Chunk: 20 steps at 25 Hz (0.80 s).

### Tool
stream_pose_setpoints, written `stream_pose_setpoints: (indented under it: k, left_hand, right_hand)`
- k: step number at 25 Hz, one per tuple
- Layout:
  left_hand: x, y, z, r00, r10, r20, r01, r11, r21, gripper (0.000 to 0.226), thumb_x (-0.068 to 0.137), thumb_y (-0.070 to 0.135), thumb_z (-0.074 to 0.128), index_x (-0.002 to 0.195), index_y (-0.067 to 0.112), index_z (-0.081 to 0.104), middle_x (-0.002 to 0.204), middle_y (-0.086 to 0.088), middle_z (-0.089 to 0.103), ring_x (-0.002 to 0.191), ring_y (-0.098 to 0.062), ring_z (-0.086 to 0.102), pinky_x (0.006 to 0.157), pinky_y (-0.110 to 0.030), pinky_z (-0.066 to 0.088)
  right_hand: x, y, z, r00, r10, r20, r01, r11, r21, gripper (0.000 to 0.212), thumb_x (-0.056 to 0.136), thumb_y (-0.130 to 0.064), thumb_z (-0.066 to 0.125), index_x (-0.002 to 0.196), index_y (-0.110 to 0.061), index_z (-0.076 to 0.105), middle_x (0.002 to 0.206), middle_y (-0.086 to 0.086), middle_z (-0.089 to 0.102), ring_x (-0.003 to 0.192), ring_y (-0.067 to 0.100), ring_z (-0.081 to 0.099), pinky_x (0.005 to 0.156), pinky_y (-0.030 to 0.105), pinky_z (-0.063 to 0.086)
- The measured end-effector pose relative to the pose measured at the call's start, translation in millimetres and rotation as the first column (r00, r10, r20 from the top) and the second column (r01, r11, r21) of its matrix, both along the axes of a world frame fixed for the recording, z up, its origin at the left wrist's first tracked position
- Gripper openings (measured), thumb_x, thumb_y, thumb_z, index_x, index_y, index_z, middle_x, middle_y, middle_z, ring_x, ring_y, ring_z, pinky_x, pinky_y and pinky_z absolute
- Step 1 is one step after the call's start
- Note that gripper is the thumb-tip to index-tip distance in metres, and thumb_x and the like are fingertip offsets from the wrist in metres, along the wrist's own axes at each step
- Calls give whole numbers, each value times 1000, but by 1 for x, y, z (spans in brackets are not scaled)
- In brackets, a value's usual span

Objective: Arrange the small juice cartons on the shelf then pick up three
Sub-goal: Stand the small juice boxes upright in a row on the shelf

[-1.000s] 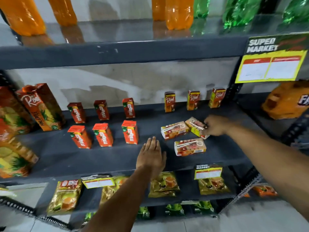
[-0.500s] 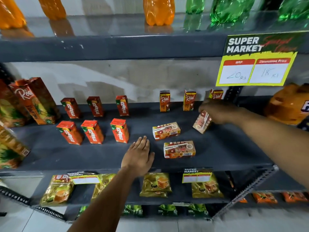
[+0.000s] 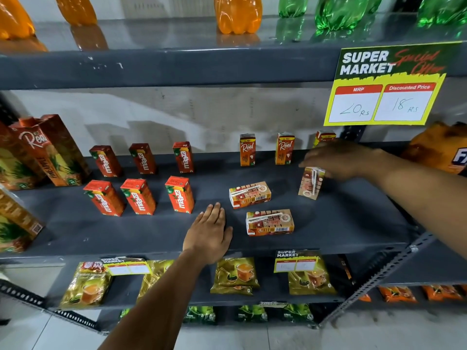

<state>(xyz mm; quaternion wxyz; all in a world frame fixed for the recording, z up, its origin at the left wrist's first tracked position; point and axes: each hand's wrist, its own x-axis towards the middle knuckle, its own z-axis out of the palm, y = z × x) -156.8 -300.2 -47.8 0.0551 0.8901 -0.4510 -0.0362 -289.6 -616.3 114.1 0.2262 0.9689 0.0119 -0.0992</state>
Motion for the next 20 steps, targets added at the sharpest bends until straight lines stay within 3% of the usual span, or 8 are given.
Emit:
stream_pose_setpoints:
  k: [2,5,7,11,12,14,17,20]
  left_hand:
    - [0,1,0,1000,2,-2,-2,1000,1,64,100,46,19,152,10,9,163,-6,3,149,-19,-1,119,-33,1]
    - [-1,1,0,1000,2,-1,-2,1000,-5,64,100,46,19,152,10,10,163,-6,4,149,-19,-1,119,-33,1]
    - [-2,1,1,1000,2,-2,-2,1000,-11,64,100,46,19,152,10,11,163,-6,5,149,-19,0,119,-33,1]
    - [-2,1,1,1000,0,1,0,1000,-16,64,100,46,19,152,9,11,163,-6,5,149,-20,1,119,-33,1]
    - [-2,1,1,1000,-1,1,1,1000,-15,64,100,46,20,152,9,11,163,-7,5,149,-20,1,118,-33,1]
    - [-2,1,2,1000,1,2,-1,1000,-17,64,100,45,20,152,9,12,163,-7,5,149,-21,1,118,-33,1]
    - [-2,1,2,1000,-3,4,3,1000,-21,64,100,45,20,151,9,12,162,-7,6,149,-21,1,117,-33,0]
    - [-2,1,2,1000,-3,2,3,1000,-16,64,100,45,20,151,8,12,162,-8,6,149,-21,1,118,-33,1]
  right_hand:
    - [5,0,2,983,-185,16,184,981,62,59,81,-46,61,136,-27,45,129,5,60,112,27,57,86,31,47]
    - [10,-2,-4,902,-430,32,427,902,69,60,73,-74,49,101,-21,60,101,7,67,84,24,61,80,34,53]
    - [14,1,-8,850,-526,34,521,848,97,67,72,-80,43,92,-19,62,86,3,63,76,21,59,77,36,55]
    - [15,12,-5,813,-581,34,576,812,91,68,73,-80,44,93,-16,60,76,0,56,72,18,56,78,36,54]
    - [12,18,0,815,-577,54,570,815,107,70,73,-79,45,97,-16,59,79,1,57,74,19,57,78,36,53]
    - [9,32,7,851,-510,124,463,841,279,74,74,-74,53,122,-18,52,104,5,64,93,23,61,80,35,51]
    - [5,76,2,951,-303,-58,282,776,564,77,77,-53,69,142,-26,36,136,2,54,114,16,53,90,29,43]
    - [2,116,-35,934,-259,-248,350,808,474,86,78,-48,69,148,-30,22,151,1,37,134,22,38,106,38,38]
